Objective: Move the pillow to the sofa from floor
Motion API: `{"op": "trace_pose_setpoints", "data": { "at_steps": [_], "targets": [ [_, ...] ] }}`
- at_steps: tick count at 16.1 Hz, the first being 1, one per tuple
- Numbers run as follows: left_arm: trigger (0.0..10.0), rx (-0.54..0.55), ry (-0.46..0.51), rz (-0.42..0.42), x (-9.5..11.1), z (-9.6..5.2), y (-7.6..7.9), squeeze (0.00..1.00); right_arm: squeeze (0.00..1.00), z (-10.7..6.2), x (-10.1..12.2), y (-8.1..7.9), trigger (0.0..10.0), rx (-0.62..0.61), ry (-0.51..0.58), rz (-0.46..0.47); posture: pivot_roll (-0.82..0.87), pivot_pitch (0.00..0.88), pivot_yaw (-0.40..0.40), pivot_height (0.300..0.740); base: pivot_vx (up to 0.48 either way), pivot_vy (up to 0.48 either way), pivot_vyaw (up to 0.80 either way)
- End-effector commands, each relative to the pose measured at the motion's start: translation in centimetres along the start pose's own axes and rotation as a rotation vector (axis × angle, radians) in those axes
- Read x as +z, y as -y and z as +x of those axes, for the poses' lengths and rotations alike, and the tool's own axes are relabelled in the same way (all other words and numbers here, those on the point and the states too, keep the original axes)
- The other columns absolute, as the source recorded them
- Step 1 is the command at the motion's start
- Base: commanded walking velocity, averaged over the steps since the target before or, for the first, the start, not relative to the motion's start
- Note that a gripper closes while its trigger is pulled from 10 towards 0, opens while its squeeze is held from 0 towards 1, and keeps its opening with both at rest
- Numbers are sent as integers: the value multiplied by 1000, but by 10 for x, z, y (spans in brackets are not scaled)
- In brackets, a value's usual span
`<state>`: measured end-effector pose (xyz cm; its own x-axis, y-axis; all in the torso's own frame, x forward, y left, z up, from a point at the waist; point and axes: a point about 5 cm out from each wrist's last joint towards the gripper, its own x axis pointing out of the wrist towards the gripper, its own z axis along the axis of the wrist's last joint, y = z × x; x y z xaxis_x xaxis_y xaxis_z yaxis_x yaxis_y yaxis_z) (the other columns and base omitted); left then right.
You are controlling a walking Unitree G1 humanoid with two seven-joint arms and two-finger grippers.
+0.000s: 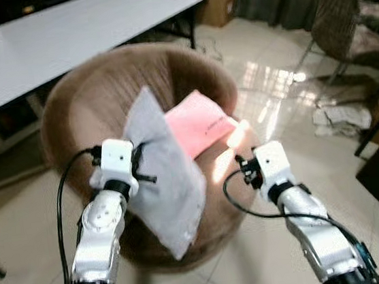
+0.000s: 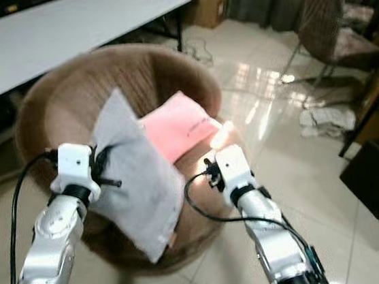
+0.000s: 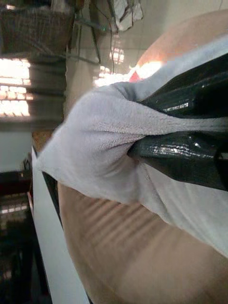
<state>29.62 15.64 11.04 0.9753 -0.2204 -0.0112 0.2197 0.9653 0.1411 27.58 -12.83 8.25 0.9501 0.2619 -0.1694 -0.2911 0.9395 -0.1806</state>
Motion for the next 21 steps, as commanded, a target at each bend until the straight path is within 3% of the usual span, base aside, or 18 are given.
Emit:
{"op": "trace_pose_setpoints", "data": {
  "at_steps": [1,8,13,15,18,21],
  "targets": [
    [10000,-26,72,5,16,6,8,0,0,0,2,7,10000,-19,9,-5,25,0,-6,740,390,0,0],
    [10000,-32,75,7,17,7,9,0,0,-1,1,10,10000,-33,1,13,20,0,-3,740,391,0,0],
    [10000,-14,72,93,24,12,0,0,0,-2,4,6,10000,67,20,8,23,0,-10,740,142,0,0],
    [10000,-34,31,131,27,24,-6,0,0,-3,7,6,10000,122,36,-6,23,0,-14,740,0,0,0],
    [10000,18,18,145,32,37,-17,0,0,-4,8,7,10000,145,37,-22,21,0,-13,740,0,0,0],
    [10000,183,4,106,46,63,-40,0,0,-6,10,6,10000,172,40,-31,20,0,-10,740,0,0,0]
  ]
}}
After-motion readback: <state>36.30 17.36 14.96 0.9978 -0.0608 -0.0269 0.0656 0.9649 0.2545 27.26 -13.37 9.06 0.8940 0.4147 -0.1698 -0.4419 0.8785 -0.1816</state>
